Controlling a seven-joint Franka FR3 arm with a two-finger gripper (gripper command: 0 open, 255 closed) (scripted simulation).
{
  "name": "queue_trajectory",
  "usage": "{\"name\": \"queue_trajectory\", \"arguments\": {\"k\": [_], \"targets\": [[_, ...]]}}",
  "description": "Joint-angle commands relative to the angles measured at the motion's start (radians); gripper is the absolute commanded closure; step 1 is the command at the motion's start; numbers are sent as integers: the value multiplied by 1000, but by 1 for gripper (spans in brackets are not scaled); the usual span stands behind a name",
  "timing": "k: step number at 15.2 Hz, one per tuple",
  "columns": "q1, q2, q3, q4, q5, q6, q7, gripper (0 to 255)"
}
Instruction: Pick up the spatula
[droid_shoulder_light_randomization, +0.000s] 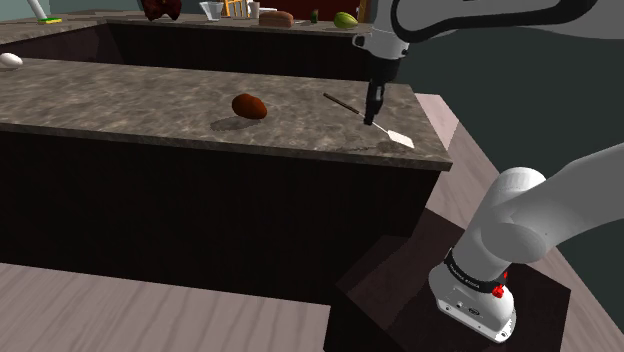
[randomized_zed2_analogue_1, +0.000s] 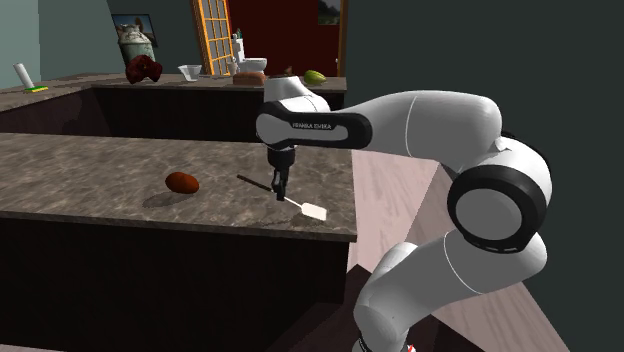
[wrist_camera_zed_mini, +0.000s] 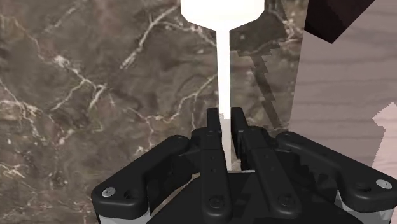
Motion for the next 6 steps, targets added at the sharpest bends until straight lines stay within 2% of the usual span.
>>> {"name": "queue_trajectory", "arguments": {"k": [1,6], "targets": [[1,2,2,29,1,-27,1,255],[2,7,3,75,2,-68,2,255]]}}
